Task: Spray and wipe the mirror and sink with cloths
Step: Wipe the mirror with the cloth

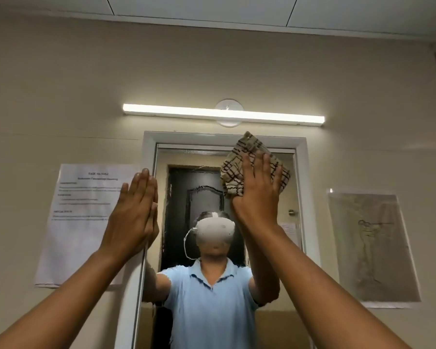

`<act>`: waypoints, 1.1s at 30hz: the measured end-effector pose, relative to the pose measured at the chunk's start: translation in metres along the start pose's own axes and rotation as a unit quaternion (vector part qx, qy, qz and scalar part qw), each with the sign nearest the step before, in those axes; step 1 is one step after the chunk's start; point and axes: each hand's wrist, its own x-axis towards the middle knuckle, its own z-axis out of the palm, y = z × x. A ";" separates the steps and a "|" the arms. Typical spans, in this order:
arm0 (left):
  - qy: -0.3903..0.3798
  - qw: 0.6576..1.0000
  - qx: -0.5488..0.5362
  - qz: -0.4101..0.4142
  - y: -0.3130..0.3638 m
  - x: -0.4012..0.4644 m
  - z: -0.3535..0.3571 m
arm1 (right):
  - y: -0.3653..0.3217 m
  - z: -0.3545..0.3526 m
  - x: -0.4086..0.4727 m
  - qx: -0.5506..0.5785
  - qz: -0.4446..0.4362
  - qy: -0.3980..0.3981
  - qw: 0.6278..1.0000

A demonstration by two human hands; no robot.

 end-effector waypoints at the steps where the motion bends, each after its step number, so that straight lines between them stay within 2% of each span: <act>1: 0.003 1.000 -0.004 -0.001 0.001 0.001 0.000 | -0.008 0.002 0.002 0.005 -0.019 -0.002 1.000; 11: 0.013 0.999 -0.033 -0.004 -0.002 -0.002 -0.002 | -0.110 0.035 0.017 0.012 -0.175 -0.043 0.984; 16: 0.032 0.998 -0.041 -0.020 -0.007 -0.006 -0.003 | -0.137 0.041 0.021 0.033 -0.227 -0.057 0.972; 21: 0.031 0.999 -0.027 -0.020 -0.012 -0.009 -0.002 | -0.108 0.041 0.011 0.008 -0.312 -0.068 0.948; 24: 0.020 0.999 -0.006 -0.026 -0.010 -0.009 -0.003 | -0.084 0.035 0.010 -0.003 -0.331 -0.068 0.941; 28: 0.010 1.000 0.012 -0.022 -0.009 -0.012 -0.005 | -0.046 0.023 0.010 -0.003 -0.304 -0.064 0.951; 33: 0.011 1.000 0.021 -0.020 -0.011 -0.012 -0.002 | 0.010 0.006 0.017 -0.003 -0.218 -0.046 0.975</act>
